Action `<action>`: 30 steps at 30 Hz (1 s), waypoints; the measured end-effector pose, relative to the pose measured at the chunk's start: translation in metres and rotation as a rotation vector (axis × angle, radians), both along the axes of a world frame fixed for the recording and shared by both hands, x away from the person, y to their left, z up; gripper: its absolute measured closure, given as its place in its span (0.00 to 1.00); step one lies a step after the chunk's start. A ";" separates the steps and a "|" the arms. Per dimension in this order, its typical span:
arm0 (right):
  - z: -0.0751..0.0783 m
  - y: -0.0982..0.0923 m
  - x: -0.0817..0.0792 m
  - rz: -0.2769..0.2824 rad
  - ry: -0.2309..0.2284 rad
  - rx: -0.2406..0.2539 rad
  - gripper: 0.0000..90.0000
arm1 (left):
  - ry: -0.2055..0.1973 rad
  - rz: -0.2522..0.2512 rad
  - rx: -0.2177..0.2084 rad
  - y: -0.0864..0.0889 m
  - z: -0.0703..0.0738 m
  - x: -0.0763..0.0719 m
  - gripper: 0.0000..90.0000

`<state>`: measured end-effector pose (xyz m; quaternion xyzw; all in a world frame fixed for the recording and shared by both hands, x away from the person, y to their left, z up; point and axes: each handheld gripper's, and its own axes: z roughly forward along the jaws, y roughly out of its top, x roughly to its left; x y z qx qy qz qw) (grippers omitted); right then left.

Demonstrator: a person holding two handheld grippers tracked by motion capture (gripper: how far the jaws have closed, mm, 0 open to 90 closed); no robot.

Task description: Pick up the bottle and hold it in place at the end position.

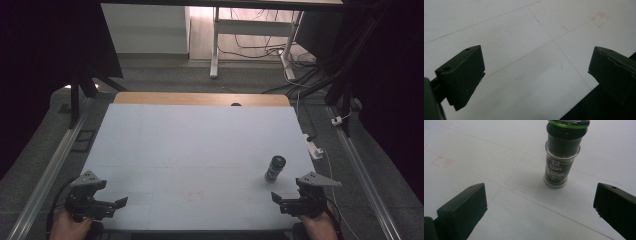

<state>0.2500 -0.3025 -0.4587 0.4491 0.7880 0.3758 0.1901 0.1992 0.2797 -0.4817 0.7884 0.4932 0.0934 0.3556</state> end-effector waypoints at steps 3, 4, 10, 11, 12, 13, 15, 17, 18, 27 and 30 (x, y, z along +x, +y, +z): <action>0.000 0.000 0.000 0.001 0.005 -0.004 0.00 | -0.002 0.003 -0.007 0.000 0.000 -0.001 0.01; 0.000 0.001 0.000 0.002 0.006 -0.003 0.00 | -0.002 0.004 -0.009 0.001 0.000 -0.001 0.00; 0.000 -0.001 0.001 -0.008 0.013 0.003 0.00 | -0.004 0.006 -0.022 0.001 0.000 -0.001 0.00; 0.000 -0.001 0.001 -0.009 0.017 0.005 0.00 | -0.002 0.005 -0.021 0.001 0.000 -0.001 0.00; 0.000 -0.001 0.002 -0.010 0.020 0.004 0.00 | -0.001 0.005 -0.019 0.001 0.000 0.000 0.00; -0.001 -0.001 0.002 -0.008 0.026 0.008 0.00 | -0.001 0.005 -0.018 0.001 0.000 0.000 0.00; -0.001 -0.001 0.003 -0.005 0.032 0.009 0.00 | 0.000 0.005 -0.016 0.001 0.000 0.000 0.00; -0.001 -0.001 0.003 -0.002 0.033 0.012 0.00 | 0.000 0.006 -0.016 0.001 0.000 0.000 0.00; 0.000 -0.002 0.003 -0.001 0.032 0.009 0.00 | -0.001 0.006 -0.015 0.000 0.000 0.000 0.00; -0.001 -0.002 0.004 -0.006 0.044 0.019 0.00 | -0.003 0.007 -0.013 0.000 0.000 -0.001 0.00; 0.000 -0.002 0.004 -0.008 0.044 0.020 0.00 | -0.004 0.006 -0.018 0.001 0.000 -0.001 0.00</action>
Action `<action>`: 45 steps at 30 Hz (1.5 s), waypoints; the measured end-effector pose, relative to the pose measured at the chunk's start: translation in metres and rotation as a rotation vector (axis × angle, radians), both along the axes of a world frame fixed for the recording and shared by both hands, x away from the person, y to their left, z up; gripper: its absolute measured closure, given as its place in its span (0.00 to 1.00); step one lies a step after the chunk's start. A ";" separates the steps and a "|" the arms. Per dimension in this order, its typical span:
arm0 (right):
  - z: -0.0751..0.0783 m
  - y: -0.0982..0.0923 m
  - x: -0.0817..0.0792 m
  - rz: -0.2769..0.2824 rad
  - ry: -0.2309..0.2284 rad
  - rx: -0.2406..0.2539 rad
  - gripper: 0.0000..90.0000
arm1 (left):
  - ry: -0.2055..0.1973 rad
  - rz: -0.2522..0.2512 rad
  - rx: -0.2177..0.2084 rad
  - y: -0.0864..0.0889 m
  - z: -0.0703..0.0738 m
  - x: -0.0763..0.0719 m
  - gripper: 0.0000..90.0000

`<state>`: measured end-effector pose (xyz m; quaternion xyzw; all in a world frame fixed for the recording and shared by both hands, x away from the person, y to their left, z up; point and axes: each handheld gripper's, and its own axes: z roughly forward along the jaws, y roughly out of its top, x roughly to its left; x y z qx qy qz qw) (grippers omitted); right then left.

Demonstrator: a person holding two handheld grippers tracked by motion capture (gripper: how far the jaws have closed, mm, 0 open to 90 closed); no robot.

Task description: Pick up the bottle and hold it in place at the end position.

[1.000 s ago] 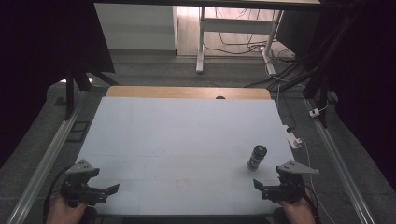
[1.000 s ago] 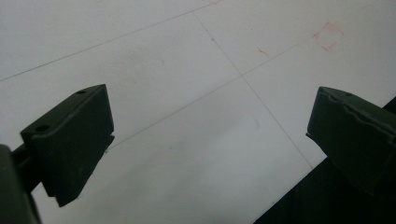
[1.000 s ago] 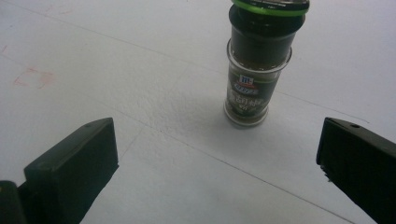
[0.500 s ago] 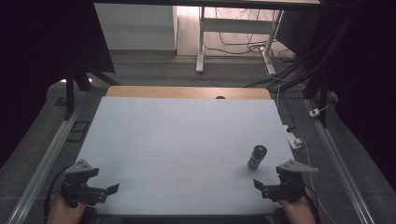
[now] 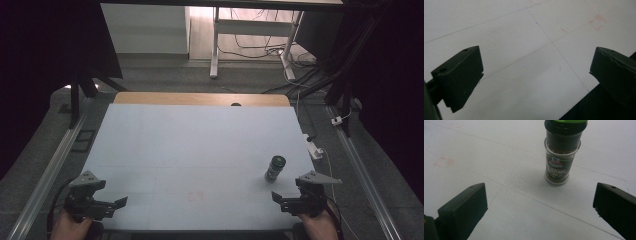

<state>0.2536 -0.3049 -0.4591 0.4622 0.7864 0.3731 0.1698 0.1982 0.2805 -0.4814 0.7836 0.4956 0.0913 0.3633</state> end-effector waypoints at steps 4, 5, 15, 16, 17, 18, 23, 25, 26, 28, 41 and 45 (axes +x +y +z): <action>0.000 0.001 0.000 0.009 0.000 -0.009 0.00 | 0.001 0.001 0.001 0.000 0.000 0.000 0.00; 0.000 0.002 0.000 0.005 0.002 -0.009 0.00 | 0.001 0.001 0.000 0.000 0.000 0.000 0.00; 0.002 0.006 0.003 0.024 -0.004 0.023 0.00 | 0.003 0.003 -0.004 0.001 0.000 0.000 0.00; 0.001 0.006 0.003 0.027 -0.001 0.023 0.00 | 0.004 0.003 -0.004 0.001 0.000 0.000 0.00; 0.001 0.007 0.004 0.030 -0.002 0.024 0.00 | 0.004 0.004 -0.003 0.001 0.000 0.000 0.00; 0.000 0.007 0.005 0.031 0.001 0.028 0.00 | 0.004 0.005 -0.004 0.001 0.000 0.000 0.00; -0.001 0.010 0.010 0.035 0.014 0.047 0.00 | 0.005 0.006 -0.007 0.001 0.000 0.001 0.00; -0.001 0.011 0.012 0.037 0.011 0.042 0.00 | 0.004 0.007 -0.008 0.001 0.000 0.001 0.00; -0.001 0.012 0.013 0.039 0.011 0.039 0.00 | 0.004 0.007 -0.008 0.001 0.000 0.001 0.00; -0.002 0.012 0.015 0.044 -0.002 0.034 0.00 | 0.004 0.007 -0.009 0.001 0.000 0.001 0.00; -0.007 0.010 0.031 0.049 -0.028 -0.002 0.00 | 0.004 0.005 -0.010 0.001 0.000 0.001 0.00; -0.011 0.010 0.037 0.055 -0.027 -0.004 0.00 | 0.006 0.005 -0.010 0.001 0.000 0.001 0.00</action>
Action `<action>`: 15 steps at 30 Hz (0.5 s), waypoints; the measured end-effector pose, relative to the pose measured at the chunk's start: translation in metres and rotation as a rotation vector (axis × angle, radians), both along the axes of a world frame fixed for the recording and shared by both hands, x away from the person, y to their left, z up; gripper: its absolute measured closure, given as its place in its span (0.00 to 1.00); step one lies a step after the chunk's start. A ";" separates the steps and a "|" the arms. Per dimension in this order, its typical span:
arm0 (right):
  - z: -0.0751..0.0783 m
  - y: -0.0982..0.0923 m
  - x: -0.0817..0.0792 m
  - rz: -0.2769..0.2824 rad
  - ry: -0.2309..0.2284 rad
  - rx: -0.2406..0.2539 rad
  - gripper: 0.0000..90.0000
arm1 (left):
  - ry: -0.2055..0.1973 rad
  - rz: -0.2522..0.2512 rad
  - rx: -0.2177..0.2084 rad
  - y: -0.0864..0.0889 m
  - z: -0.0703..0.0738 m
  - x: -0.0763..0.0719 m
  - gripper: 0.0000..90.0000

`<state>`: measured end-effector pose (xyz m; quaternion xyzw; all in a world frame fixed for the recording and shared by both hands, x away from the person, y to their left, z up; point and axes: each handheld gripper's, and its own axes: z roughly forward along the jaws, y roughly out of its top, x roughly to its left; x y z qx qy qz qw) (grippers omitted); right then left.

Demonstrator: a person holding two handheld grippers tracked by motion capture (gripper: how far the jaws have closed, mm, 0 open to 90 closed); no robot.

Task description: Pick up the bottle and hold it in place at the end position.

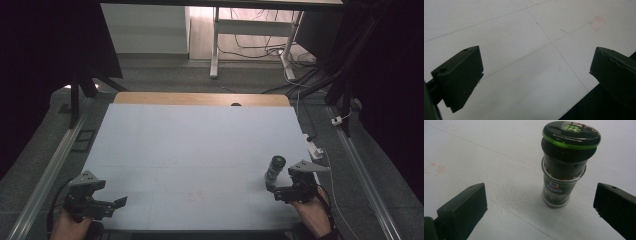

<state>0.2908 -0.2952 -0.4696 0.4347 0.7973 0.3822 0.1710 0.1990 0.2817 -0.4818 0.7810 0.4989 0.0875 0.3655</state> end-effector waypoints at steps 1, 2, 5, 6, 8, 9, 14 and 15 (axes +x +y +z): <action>0.000 0.000 0.001 -0.003 0.004 0.006 0.00 | 0.001 0.000 0.000 0.000 0.000 0.000 0.00; -0.001 0.000 0.003 -0.002 0.001 0.006 0.00 | 0.001 0.000 0.000 0.000 0.000 0.000 0.00; -0.003 -0.001 0.009 -0.004 -0.001 -0.011 0.00 | 0.002 0.001 0.000 0.000 0.000 0.000 0.00; -0.003 -0.002 0.011 -0.006 0.002 -0.021 0.00 | 0.003 0.001 0.000 0.000 0.000 0.000 0.00; -0.005 -0.002 0.015 -0.007 0.003 -0.023 0.00 | 0.003 0.001 0.000 0.000 0.000 0.000 0.00; -0.005 -0.003 0.016 -0.008 0.006 -0.027 0.00 | 0.003 0.000 0.001 0.000 0.000 0.000 0.00; -0.013 -0.001 0.027 0.000 0.026 -0.050 0.00 | 0.006 0.002 0.000 0.000 0.000 0.001 0.00; -0.014 -0.002 0.029 0.000 0.030 -0.052 0.00 | 0.006 0.002 0.000 0.000 0.000 0.001 0.00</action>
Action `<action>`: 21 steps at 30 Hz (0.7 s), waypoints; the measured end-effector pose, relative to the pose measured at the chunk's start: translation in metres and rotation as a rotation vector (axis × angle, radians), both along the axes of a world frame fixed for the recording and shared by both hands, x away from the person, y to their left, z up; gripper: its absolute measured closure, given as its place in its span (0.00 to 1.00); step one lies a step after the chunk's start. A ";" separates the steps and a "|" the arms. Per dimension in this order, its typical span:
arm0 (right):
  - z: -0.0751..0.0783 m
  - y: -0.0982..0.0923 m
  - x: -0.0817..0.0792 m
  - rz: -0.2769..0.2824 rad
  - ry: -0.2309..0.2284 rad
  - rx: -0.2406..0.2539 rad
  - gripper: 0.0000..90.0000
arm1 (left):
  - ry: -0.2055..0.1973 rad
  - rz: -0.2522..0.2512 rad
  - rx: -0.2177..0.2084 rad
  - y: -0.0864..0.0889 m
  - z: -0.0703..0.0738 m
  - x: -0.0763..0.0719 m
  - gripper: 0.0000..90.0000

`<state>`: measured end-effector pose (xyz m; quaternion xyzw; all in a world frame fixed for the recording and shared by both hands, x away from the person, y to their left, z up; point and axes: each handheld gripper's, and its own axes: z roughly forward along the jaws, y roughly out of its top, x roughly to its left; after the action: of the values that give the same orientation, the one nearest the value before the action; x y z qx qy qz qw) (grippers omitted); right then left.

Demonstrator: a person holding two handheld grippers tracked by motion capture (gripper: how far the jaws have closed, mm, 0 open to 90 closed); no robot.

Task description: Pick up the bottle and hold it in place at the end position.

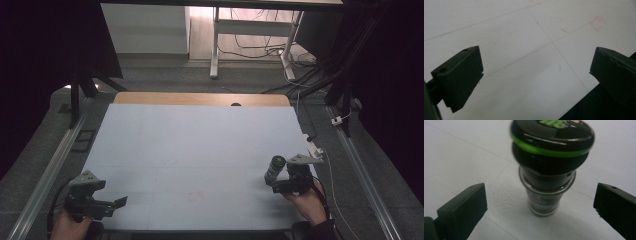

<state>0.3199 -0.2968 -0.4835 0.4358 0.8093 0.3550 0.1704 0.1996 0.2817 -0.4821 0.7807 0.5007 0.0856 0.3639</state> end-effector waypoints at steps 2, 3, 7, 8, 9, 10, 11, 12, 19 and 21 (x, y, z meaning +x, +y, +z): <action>-0.002 -0.002 0.004 -0.001 0.006 0.001 0.00 | 0.001 0.000 0.000 0.000 0.000 0.000 0.00; -0.003 -0.002 0.005 -0.002 0.009 -0.002 0.00 | 0.001 0.000 0.000 0.000 0.000 0.000 0.00; -0.007 -0.003 0.009 0.020 0.006 -0.022 0.02 | 0.002 -0.001 0.002 0.000 0.000 0.000 0.00; -0.007 -0.003 0.009 0.029 0.004 -0.028 0.04 | 0.002 -0.001 0.002 0.000 0.000 0.000 0.00; -0.008 -0.002 0.010 0.039 0.001 -0.033 0.05 | 0.002 -0.001 0.001 0.000 0.000 0.000 0.00; -0.008 -0.002 0.011 0.047 -0.001 -0.039 0.07 | 0.003 -0.001 0.002 0.000 0.000 0.000 0.00; -0.009 -0.002 0.012 0.057 -0.001 -0.043 0.09 | 0.003 -0.001 0.003 0.000 0.000 0.000 0.00; -0.010 -0.002 0.012 0.065 0.002 -0.047 0.11 | 0.004 -0.002 0.003 0.000 0.000 0.000 0.00; -0.011 -0.002 0.017 0.092 -0.004 -0.062 0.28 | 0.007 -0.002 0.004 -0.001 0.000 0.001 0.00; -0.011 -0.002 0.018 0.097 -0.006 -0.064 0.34 | 0.006 -0.004 0.006 0.000 0.000 0.001 0.00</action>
<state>0.3376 -0.2992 -0.4941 0.3895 0.8399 0.3382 0.1690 0.2004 0.2812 -0.4824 0.7831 0.4999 0.0838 0.3604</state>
